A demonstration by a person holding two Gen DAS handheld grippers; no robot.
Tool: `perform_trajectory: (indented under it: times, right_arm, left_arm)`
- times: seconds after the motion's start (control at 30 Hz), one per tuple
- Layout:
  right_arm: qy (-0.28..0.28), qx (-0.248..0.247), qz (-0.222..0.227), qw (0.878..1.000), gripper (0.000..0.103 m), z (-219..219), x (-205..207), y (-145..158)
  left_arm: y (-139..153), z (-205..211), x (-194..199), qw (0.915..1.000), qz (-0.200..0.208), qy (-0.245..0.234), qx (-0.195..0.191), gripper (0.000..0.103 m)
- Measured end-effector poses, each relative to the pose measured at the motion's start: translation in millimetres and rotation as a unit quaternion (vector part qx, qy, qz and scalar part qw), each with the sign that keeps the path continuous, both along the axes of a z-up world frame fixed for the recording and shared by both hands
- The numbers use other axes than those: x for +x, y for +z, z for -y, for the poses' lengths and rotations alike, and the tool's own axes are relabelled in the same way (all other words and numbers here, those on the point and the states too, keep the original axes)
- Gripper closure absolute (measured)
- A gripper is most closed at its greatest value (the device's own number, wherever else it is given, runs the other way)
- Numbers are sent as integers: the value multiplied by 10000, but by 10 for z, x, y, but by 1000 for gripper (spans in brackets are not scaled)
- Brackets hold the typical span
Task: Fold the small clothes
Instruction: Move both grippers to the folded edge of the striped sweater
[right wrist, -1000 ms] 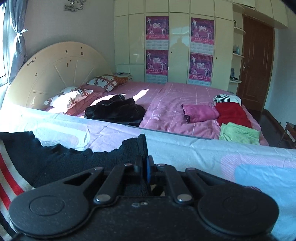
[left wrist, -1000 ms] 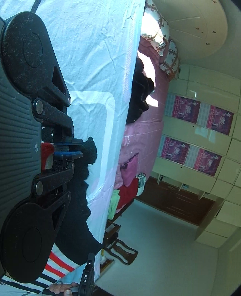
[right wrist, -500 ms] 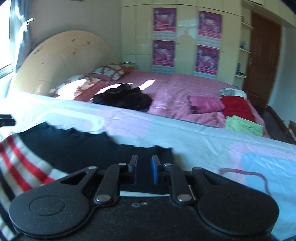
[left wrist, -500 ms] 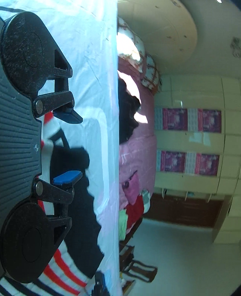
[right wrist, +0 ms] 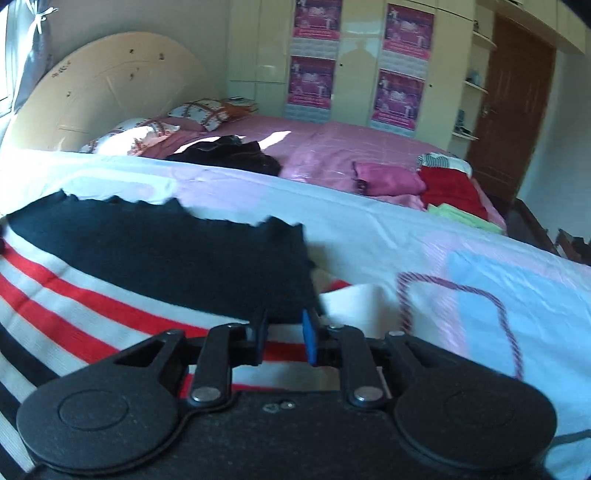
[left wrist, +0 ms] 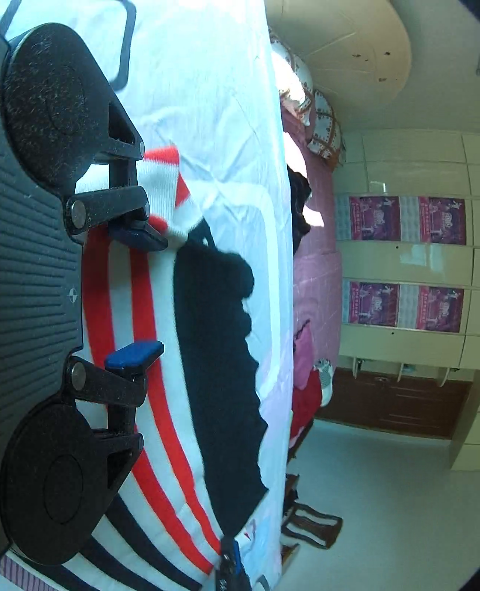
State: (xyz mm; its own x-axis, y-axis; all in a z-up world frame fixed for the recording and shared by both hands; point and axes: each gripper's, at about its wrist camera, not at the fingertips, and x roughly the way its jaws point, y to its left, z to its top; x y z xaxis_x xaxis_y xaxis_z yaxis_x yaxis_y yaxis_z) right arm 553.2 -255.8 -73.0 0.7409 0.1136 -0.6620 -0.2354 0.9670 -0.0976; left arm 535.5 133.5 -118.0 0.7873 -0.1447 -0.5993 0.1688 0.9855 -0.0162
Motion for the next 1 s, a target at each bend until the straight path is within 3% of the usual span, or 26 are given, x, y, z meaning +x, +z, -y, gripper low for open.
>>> perform_trajectory:
  times: [0.03,0.07,0.13,0.2,0.23,0.33,0.43,0.53,0.6,0.7,0.8,0.9,1.0]
  right_arm:
    - [-204,-32,-28,9998,65,134,-15,-9]
    - [-320,119,-67,9994,58,248,-47,3]
    - [-489,104,28,9987,66,305,-171,81]
    - [-309,301,292,9986,71,233,-368,214]
    - [-171,438,344,9983,77,150,-435,274]
    - [499,753,254,9956,81,-319,-550,305]
    - [989,921,-68,9908,83,-823,-639,151]
    - [1222,654,-201,9901,82,-1070,-734,4]
    - [1143,634,-212,9912,84,-964,-767,2]
    - [540,540,-237,9968,91,-572,-760,27]
    - [34,508,-328,9982,91,-190,-811,-15]
    - [-36,578,-254,9980,86,-187,-945,82]
    - [276,902,-13,9955,83,-400,-1144,212]
  left_arm:
    - [-11,-59,-36,10000,-10,74,4,48]
    - [-14,-104,-67,9997,-7,227,35,44]
    - [42,-139,-175,9991,3,413,41,44]
    - [188,-79,-322,9984,217,525,30,44]
    - [257,-10,-368,9984,318,461,-79,44]
    - [380,459,-443,9985,524,-8,-171,44]
    - [307,955,-439,9978,352,-524,-213,44]
    - [95,1207,-456,9977,2,-672,4,44]
    - [-2,1129,-553,9980,-2,-636,42,41]
    - [-21,877,-767,9991,29,-408,119,40]
    - [-12,592,-895,9998,-15,-175,-42,39]
    - [118,628,-921,10000,-57,43,42,39]
    - [243,757,-978,9998,58,-33,-196,39]
